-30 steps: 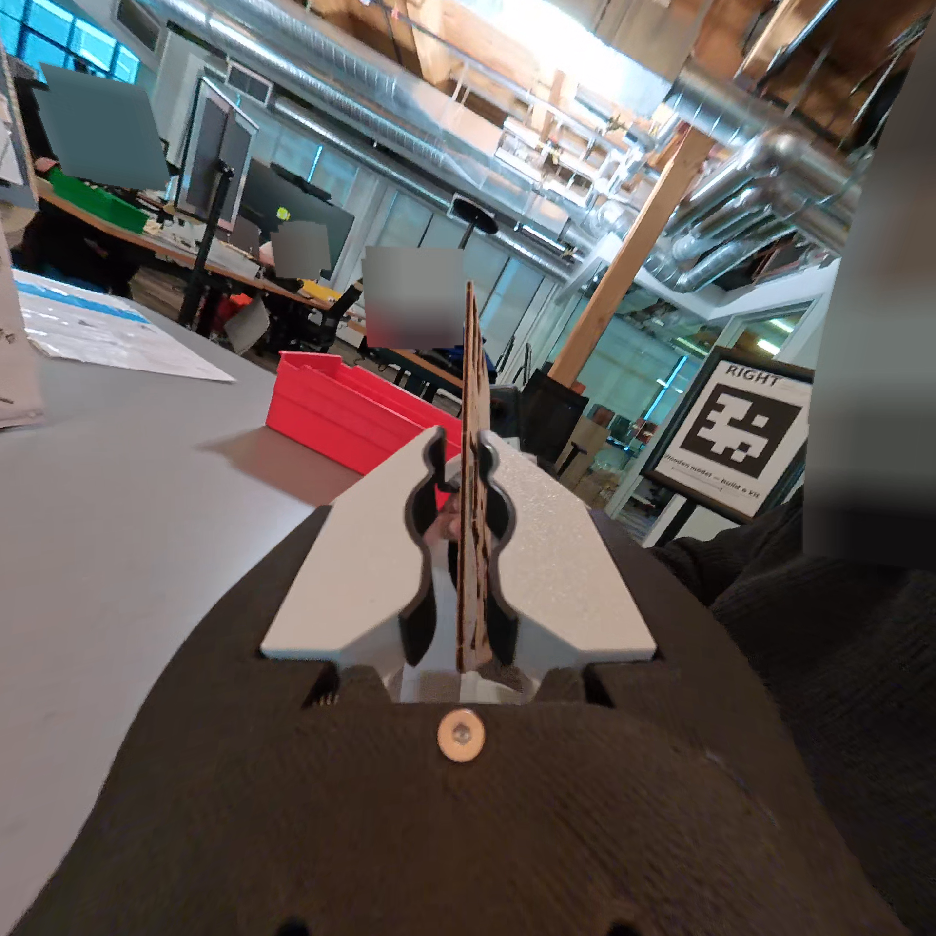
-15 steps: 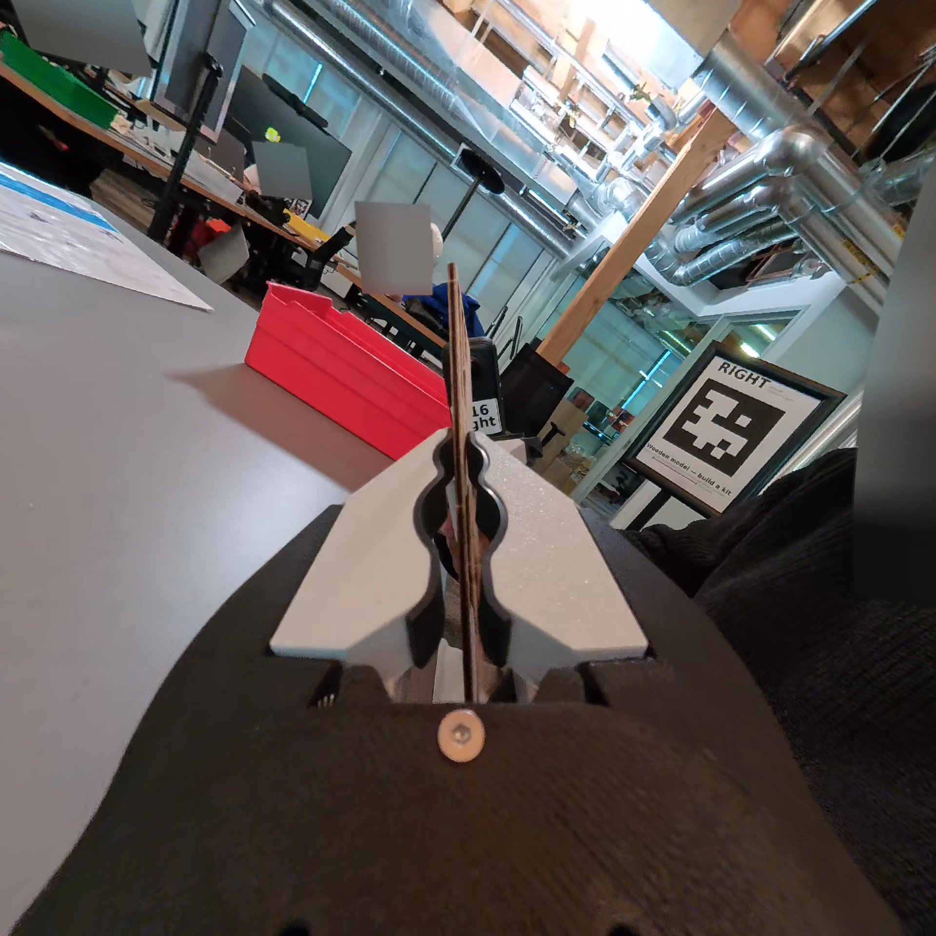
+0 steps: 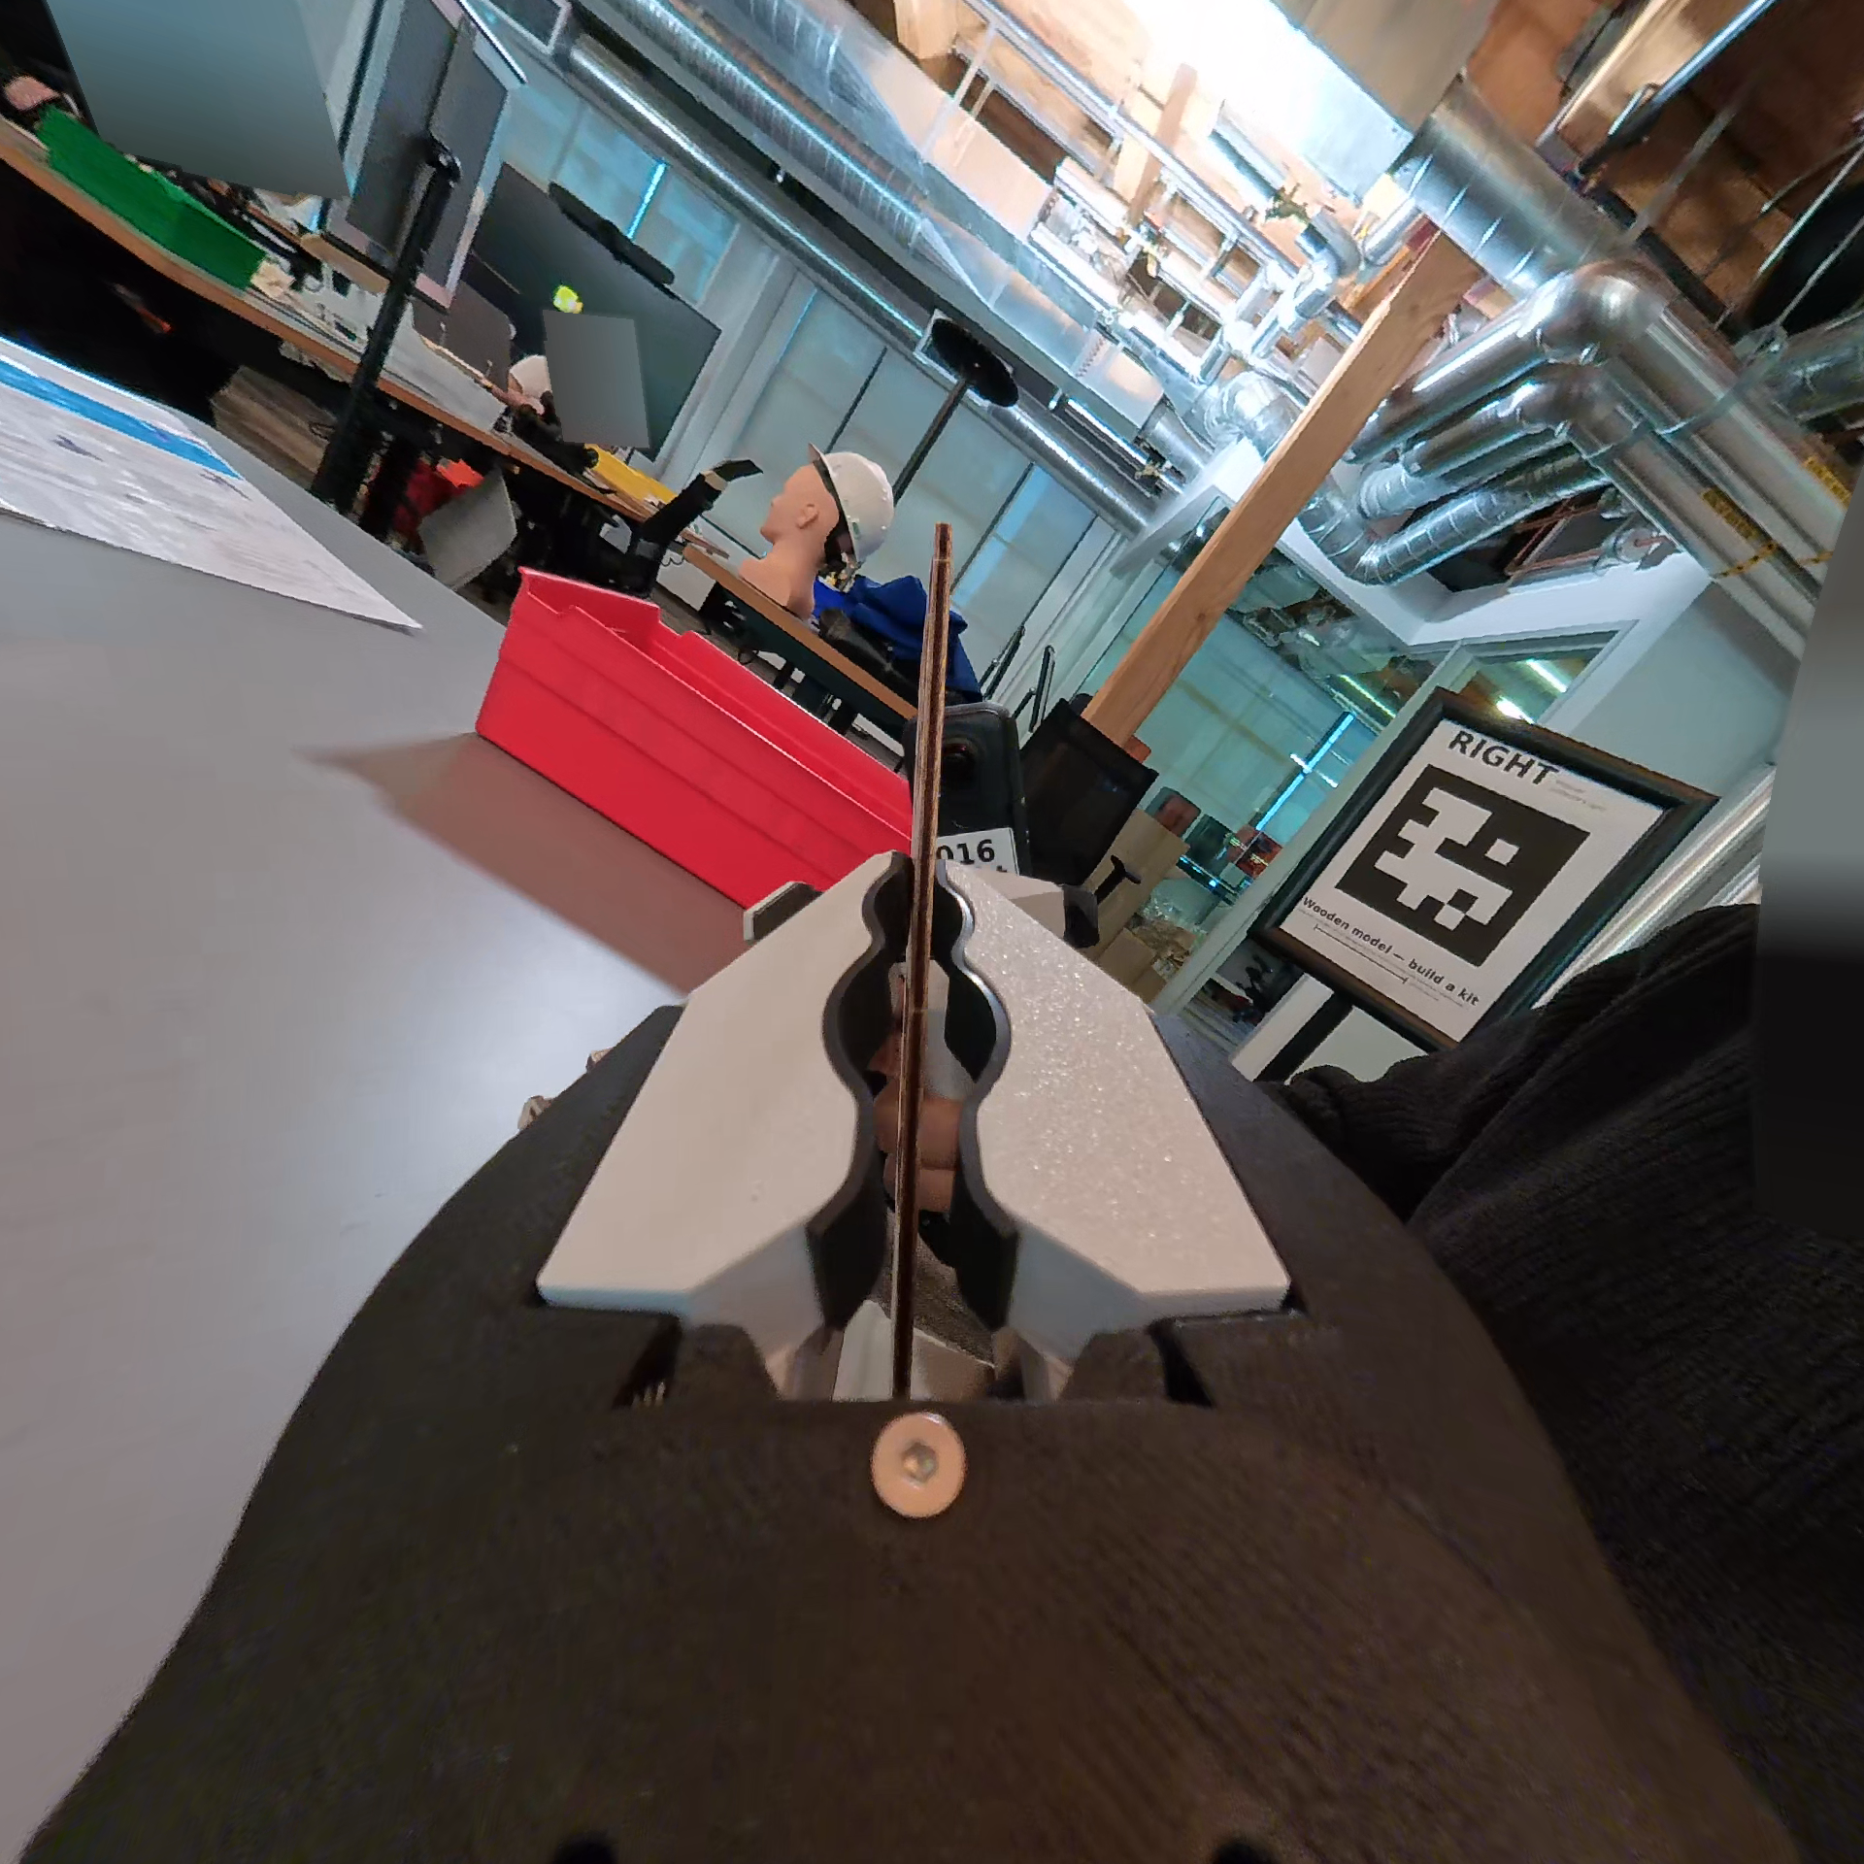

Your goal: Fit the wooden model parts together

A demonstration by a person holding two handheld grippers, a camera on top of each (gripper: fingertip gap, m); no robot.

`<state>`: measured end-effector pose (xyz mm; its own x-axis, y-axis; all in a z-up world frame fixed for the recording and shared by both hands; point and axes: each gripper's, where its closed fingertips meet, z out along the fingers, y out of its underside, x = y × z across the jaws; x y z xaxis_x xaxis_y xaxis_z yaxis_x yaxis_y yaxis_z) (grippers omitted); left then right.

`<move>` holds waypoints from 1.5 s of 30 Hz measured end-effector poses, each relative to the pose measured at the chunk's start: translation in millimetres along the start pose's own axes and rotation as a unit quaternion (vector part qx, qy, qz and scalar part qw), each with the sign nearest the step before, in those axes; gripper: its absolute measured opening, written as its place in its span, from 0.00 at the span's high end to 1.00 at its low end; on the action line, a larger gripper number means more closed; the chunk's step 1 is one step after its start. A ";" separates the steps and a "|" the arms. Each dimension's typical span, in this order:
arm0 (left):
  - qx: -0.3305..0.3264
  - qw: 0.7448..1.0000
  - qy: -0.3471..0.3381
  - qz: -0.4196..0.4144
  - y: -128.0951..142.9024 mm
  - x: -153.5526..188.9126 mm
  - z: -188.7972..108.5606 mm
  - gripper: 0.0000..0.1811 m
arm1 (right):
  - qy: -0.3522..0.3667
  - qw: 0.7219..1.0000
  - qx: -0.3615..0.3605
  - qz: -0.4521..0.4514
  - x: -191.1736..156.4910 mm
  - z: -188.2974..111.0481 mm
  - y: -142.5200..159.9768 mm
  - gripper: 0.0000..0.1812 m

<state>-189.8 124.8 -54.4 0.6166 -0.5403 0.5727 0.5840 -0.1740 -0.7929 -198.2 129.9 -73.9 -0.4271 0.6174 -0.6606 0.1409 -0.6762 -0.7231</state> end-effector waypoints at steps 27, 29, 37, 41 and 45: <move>0.035 0.997 -0.058 0.037 4.4 1.0 7.8 0.98 | 0.036 0.997 -0.003 -0.062 -8.2 -7.3 -7.1 0.91; 0.034 0.997 -0.060 0.039 4.9 0.3 8.3 0.98 | 0.041 0.997 -0.004 -0.063 -7.4 -7.8 -7.2 0.91; 0.047 0.997 -0.051 0.034 1.7 1.8 8.3 0.98 | 0.062 0.994 0.008 -0.093 -5.7 -7.7 -9.6 0.86; 0.059 0.996 -0.066 0.006 -1.4 -9.0 3.7 0.99 | 0.098 0.988 0.016 -0.119 5.8 -10.4 -14.3 0.75; 0.081 0.993 -0.087 0.001 -11.9 -22.5 -11.8 0.99 | 0.135 0.978 0.039 -0.155 11.3 -19.8 -28.3 0.70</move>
<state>-216.8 129.4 -60.4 0.6911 -0.3875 0.6101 0.6517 -0.0310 -0.7579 -189.4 164.1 -64.9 -0.1856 0.8739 -0.4494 -0.0303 -0.4622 -0.8863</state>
